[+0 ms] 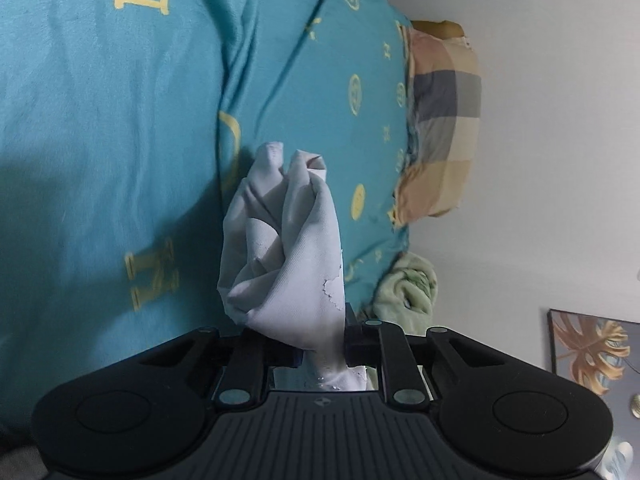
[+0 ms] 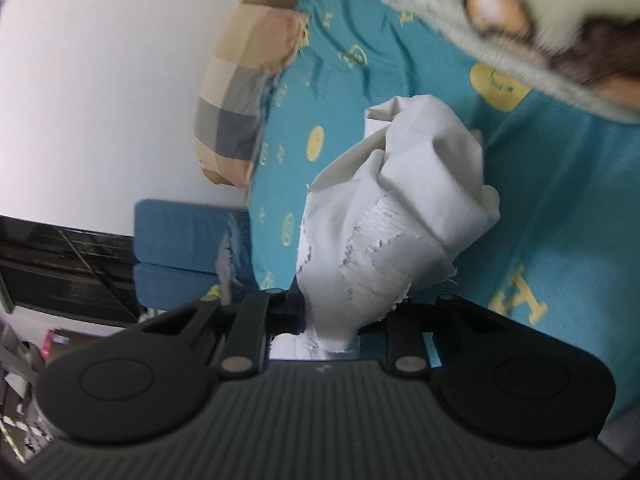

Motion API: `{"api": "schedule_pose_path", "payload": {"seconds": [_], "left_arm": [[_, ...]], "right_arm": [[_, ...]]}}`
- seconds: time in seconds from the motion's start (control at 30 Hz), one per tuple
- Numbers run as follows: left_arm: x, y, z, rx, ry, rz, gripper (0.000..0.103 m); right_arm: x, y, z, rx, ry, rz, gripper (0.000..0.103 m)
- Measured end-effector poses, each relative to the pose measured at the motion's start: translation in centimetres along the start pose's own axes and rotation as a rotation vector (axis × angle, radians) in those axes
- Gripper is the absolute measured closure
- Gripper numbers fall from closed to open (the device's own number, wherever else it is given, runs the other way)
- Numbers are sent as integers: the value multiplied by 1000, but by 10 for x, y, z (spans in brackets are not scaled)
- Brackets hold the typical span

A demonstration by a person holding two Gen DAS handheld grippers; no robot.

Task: Fold clothes
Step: 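Lift the shirt bundle with both grippers and carry it onto the green blanket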

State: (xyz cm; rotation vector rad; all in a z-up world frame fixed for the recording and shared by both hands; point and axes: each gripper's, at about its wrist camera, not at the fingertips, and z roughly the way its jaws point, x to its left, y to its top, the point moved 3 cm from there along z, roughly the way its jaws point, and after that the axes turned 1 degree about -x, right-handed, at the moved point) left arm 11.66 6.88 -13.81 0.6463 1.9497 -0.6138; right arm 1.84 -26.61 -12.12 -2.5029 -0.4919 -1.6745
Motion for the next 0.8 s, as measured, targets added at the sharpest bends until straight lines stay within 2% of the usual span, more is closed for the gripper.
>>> {"api": "schedule_pose_path", "payload": {"seconds": [0.07, 0.2, 0.3, 0.37, 0.47, 0.67, 0.8], "left_arm": [[-15, -14, -9, 8, 1, 21, 86], [-68, -46, -1, 41, -26, 65, 86], [-110, -70, 7, 66, -47, 99, 86], [-138, -103, 10, 100, -72, 134, 86], [-188, -140, 48, 155, -98, 185, 85], [-282, -228, 156, 283, -131, 318, 85], [-321, -294, 214, 353, -193, 437, 85]], "right_arm": [[11, 2, -20, -17, 12, 5, 79], [38, 19, -64, -61, 42, -2, 79], [65, 48, -96, -99, 62, -18, 79], [82, 78, -116, -140, 72, -29, 79], [107, 128, -146, -208, 83, -50, 79], [143, 242, -197, -384, 80, -128, 79], [137, 303, -222, -498, 81, -197, 79]]}}
